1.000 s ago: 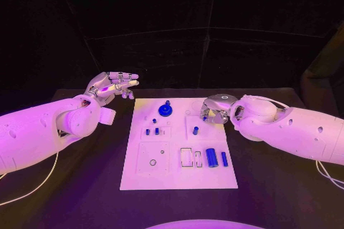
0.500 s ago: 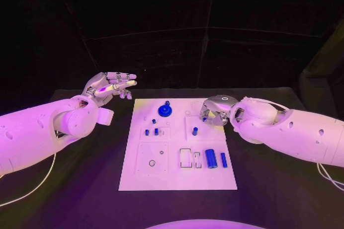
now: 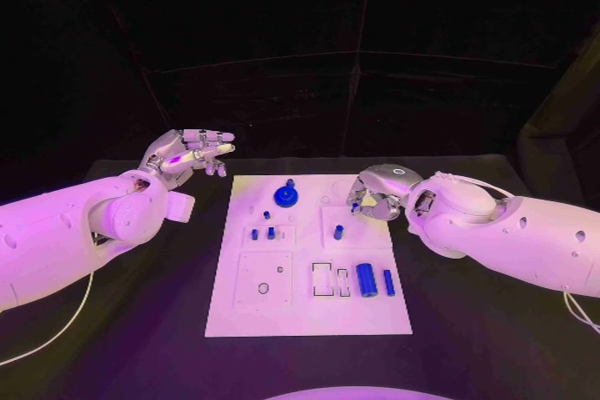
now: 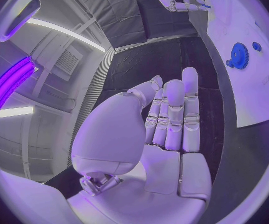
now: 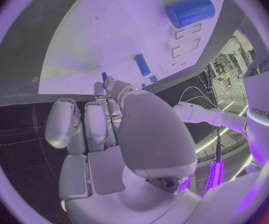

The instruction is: Assemble the parts on the task board

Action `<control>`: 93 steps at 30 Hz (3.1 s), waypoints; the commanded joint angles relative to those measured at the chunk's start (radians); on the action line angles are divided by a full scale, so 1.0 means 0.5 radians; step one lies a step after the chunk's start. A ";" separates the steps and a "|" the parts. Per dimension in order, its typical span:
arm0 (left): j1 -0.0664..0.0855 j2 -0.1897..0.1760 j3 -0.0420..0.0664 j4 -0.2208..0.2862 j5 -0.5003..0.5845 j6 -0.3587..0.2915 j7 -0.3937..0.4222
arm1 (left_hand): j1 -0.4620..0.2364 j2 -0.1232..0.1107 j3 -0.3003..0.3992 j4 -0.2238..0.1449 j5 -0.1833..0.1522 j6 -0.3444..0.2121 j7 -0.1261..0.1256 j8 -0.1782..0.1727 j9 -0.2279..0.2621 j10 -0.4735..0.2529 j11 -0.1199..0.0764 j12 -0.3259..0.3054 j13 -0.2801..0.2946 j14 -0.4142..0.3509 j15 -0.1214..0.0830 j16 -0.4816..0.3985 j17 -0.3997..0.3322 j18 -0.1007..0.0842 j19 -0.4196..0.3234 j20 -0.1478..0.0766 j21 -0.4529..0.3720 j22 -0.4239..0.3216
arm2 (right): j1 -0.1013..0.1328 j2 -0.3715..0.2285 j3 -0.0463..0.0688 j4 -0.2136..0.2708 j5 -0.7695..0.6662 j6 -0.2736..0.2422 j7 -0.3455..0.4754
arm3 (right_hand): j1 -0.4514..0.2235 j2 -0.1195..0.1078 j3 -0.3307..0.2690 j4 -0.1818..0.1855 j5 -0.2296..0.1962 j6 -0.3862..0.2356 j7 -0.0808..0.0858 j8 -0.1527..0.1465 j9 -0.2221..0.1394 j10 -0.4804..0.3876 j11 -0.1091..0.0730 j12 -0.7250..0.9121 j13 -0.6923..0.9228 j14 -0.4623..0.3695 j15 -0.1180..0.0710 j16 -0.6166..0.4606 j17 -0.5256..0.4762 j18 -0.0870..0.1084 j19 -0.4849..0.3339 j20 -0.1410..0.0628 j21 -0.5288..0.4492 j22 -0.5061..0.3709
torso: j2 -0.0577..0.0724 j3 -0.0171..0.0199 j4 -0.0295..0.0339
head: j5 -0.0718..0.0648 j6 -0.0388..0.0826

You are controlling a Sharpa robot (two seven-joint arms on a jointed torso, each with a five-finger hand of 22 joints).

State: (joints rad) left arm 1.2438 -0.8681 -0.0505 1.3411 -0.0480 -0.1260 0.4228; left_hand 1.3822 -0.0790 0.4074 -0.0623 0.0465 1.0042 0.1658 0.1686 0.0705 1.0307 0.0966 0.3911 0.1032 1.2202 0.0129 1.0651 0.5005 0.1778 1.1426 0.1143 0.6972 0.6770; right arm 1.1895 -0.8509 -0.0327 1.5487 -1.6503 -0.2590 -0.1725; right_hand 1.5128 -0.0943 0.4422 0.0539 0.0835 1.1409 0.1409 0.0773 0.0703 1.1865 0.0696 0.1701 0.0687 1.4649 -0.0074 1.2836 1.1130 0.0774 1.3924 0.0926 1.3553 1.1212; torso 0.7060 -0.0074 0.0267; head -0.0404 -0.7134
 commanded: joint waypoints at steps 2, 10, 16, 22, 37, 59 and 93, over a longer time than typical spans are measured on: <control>0.003 -0.004 0.001 0.013 0.011 0.016 0.030 | 0.013 0.000 0.002 -0.013 0.009 0.010 0.003 0.008 0.002 -0.019 0.000 0.008 0.002 0.001 -0.004 0.007 -0.002 0.011 0.008 -0.007 -0.012 -0.003 | 0.013 -0.032 0.008 0.073 0.095 -0.118 -0.003 | -0.031 -0.008 0.026 -0.007 0.009 0.007 -0.002 -0.004 0.000 0.017 -0.002 -0.007 0.002 0.063 -0.016 0.008 -0.002 0.015 0.007 -0.003 0.013 0.006 | 0.001 -0.0007 0.000 | 0.010 0.000; 0.003 -0.004 0.001 0.031 0.011 0.014 0.030 | 0.013 0.000 0.002 -0.013 0.009 0.010 0.003 0.008 0.002 -0.019 0.000 0.008 0.002 0.001 -0.004 0.007 -0.002 0.011 0.008 -0.007 -0.012 -0.003 | 0.017 -0.040 0.037 0.268 0.153 -0.145 0.026 | -0.045 -0.016 0.051 -0.026 0.022 0.006 0.001 -0.007 -0.001 0.017 0.000 -0.010 0.002 0.063 -0.015 0.011 -0.002 0.015 0.008 -0.004 0.015 0.009 | 0.002 -0.0008 0.002 | 0.031 -0.003; 0.003 0.011 0.001 0.041 0.011 0.015 0.027 | 0.010 -0.002 0.000 -0.014 0.009 0.007 0.004 0.008 0.002 -0.022 0.001 0.010 0.002 0.001 -0.004 0.008 -0.004 0.011 0.008 -0.007 -0.012 -0.003 | 0.016 0.062 0.039 0.341 0.155 -0.079 0.051 | -0.050 -0.019 0.056 -0.030 0.024 0.006 0.001 -0.007 -0.001 0.016 0.001 -0.011 0.002 0.063 -0.015 0.012 -0.003 0.016 0.006 -0.004 0.014 0.006 | 0.003 -0.0010 0.003 | 0.063 -0.009; 0.003 0.032 0.001 0.046 0.011 0.018 0.024 | 0.009 -0.002 0.000 -0.014 0.009 0.006 0.005 0.008 0.002 -0.023 0.001 0.011 0.002 0.001 -0.003 0.008 -0.003 0.010 0.008 -0.007 -0.013 -0.003 | -0.021 0.231 0.020 0.328 0.063 0.019 0.088 | -0.055 -0.019 0.061 -0.033 0.027 0.004 0.002 -0.009 -0.001 0.014 0.002 -0.013 0.002 0.062 -0.014 0.012 -0.003 0.016 0.006 -0.003 0.014 0.007 | 0.005 -0.0008 0.002 | 0.108 -0.029; 0.003 0.067 0.001 0.052 0.011 0.025 0.017 | 0.005 -0.002 -0.002 -0.014 0.009 0.005 0.005 0.009 0.001 -0.025 0.002 0.014 0.002 0.001 -0.003 0.008 -0.005 0.010 0.008 -0.007 -0.013 -0.003 | -0.208 0.472 -0.025 0.177 -0.103 0.122 0.122 | -0.068 -0.019 0.074 -0.042 0.035 -0.001 0.006 -0.012 -0.002 0.011 0.005 -0.017 0.002 0.063 -0.012 0.016 0.000 0.015 0.005 -0.003 0.015 0.007 | 0.005 0.0002 0.001 | 0.169 -0.060; 0.003 0.061 0.001 0.042 0.011 0.034 0.004 | 0.000 -0.003 -0.004 -0.014 0.009 0.001 0.006 0.010 0.001 -0.031 0.003 0.017 0.001 0.001 -0.001 0.010 -0.005 0.010 0.008 -0.006 -0.014 -0.003 | -0.231 0.469 -0.026 0.174 -0.310 0.060 0.093 | -0.087 -0.020 0.093 -0.062 0.063 0.004 0.005 -0.010 0.000 0.018 0.004 -0.015 0.005 0.062 -0.013 0.019 -0.002 0.015 0.005 -0.003 0.017 0.011 | 0.003 0.0015 -0.003 | 0.184 -0.081; 0.003 0.054 0.001 0.041 0.011 0.050 -0.014 | -0.011 0.000 -0.006 -0.012 0.009 -0.004 0.008 0.011 -0.001 -0.042 0.006 0.021 0.000 0.001 0.001 0.012 -0.006 0.009 0.007 -0.004 -0.016 -0.004 | -0.233 0.537 -0.026 0.122 -0.419 0.249 0.055 | -0.150 -0.039 0.093 -0.076 0.045 -0.003 0.005 -0.015 -0.001 0.010 0.005 -0.021 0.006 0.059 -0.011 0.017 -0.015 0.017 -0.002 -0.002 0.012 0.000 | 0.004 0.0016 -0.001 | 0.175 -0.088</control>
State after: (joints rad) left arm 1.2440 -0.8413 -0.0507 1.3604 -0.0468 -0.1140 0.4137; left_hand 1.3822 -0.0790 0.4047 -0.0649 0.0465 1.0042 0.1658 0.1678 0.0704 1.0165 0.0965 0.3954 0.1030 1.2202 0.0129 1.0650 0.4981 0.1776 1.1426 0.1143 0.6935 0.6767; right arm 1.0727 -0.5835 -0.0454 1.6098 -1.8458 -0.1648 -0.1363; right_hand 1.4479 -0.1114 0.4865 0.0203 0.1109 1.1403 0.1407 0.0735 0.0704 1.1937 0.0696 0.1645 0.0728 1.4649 -0.0073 1.2872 1.1064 0.0774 1.3923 0.0927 1.3590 1.1223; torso 0.7082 -0.0068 0.0264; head 0.0479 -0.7577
